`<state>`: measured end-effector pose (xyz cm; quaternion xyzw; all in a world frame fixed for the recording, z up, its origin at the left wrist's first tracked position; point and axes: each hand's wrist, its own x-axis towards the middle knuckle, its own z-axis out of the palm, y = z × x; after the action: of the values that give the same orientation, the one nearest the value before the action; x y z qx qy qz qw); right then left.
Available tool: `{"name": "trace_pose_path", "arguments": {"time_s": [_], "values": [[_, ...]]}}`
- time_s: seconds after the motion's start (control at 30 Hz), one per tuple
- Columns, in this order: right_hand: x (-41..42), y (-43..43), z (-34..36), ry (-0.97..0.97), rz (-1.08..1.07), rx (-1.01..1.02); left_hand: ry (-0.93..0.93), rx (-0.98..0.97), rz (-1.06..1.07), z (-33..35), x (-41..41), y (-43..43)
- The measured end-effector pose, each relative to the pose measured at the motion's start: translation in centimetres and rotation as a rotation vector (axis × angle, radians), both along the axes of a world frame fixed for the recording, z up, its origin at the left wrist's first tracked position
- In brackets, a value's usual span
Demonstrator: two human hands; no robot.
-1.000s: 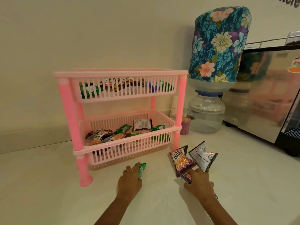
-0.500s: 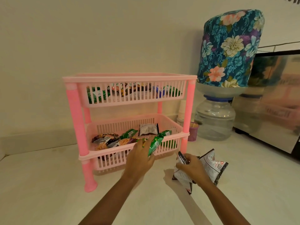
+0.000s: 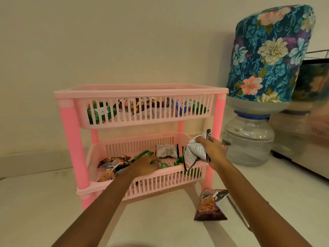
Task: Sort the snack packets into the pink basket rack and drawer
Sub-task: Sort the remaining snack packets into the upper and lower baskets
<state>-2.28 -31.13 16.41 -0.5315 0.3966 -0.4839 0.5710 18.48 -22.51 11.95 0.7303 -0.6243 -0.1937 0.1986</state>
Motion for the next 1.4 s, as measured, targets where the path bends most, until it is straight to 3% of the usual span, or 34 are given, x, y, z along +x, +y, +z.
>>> {"name": "trace_pose_path", "arguments": {"time_s": [0.1,0.2,0.33,0.4,0.47,0.53,0.6,0.77,0.97,1.23,1.4], "values": [[1.9,-1.8,0.1,-0.146,0.009,0.159,-0.062,0.132,0.002,-0.8,-0.2,-0.8],[4.3,-3.5,-0.7,-0.149,-0.041,0.117,-0.108,0.114,-0.009,-1.1,-0.2,-1.4],[7.7,-4.2,-1.8,0.166,-0.11,-0.237,-0.133,0.103,-0.007,-1.2,-0.1,-1.4],[9.2,-4.5,-2.3,0.311,-0.052,-0.512,-0.112,0.052,0.018,-1.6,0.0,-1.5],[10.5,-5.1,-3.3,0.594,0.076,-0.77,-0.081,-0.052,0.04,-1.8,0.0,-1.5],[11.3,-5.6,-4.8,0.954,0.244,-0.85,-0.064,-0.143,0.076,-1.8,0.0,-1.3],[11.7,-5.8,-5.8,1.107,0.321,-0.788,-0.059,-0.212,0.099,-1.8,0.1,-1.2],[11.5,-5.2,-6.3,1.099,0.285,-0.766,-0.092,-0.29,0.146,-1.8,-0.2,-1.0],[10.8,-4.1,-5.8,1.213,0.455,-0.719,-0.25,-0.343,0.233,-2.1,-0.7,-0.6],[9.5,-2.7,-5.9,1.304,0.288,-0.522,-0.452,-0.402,0.305,-2.4,-1.9,0.7],[7.5,-0.9,-6.3,1.265,0.106,-0.68,-0.629,-0.405,0.291,-3.3,-2.5,1.5]]}}
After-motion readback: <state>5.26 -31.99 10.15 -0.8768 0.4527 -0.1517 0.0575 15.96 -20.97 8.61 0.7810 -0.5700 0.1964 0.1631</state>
